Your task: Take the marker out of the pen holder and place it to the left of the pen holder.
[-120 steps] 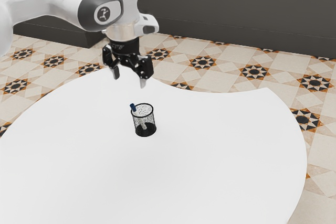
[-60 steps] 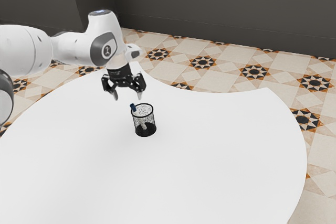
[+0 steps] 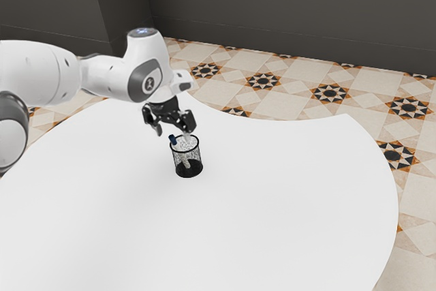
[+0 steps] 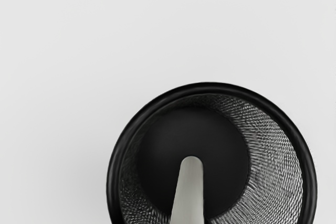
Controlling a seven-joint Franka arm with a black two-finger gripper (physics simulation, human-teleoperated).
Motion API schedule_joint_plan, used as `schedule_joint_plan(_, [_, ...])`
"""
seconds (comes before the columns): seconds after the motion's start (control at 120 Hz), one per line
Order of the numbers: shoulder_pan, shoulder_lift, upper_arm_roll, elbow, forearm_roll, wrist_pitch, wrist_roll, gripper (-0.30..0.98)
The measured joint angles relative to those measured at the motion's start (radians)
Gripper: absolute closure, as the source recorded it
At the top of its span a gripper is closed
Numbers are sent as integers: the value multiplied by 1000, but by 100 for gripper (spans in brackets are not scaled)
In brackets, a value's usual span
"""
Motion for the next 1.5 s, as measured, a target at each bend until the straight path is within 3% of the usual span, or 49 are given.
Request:
schedule_joint_plan(0.817, [-20,-19,-2,-75,13,51,79,1])
schedule_joint_plan(1.0, [-17,-33,1,-91,13,54,85,11])
schedule_joint_plan(1.242, [-12,-46,1,-92,13,54,91,48])
schedule_joint_plan(1.5, [-12,-52,1,-96,14,52,94,67])
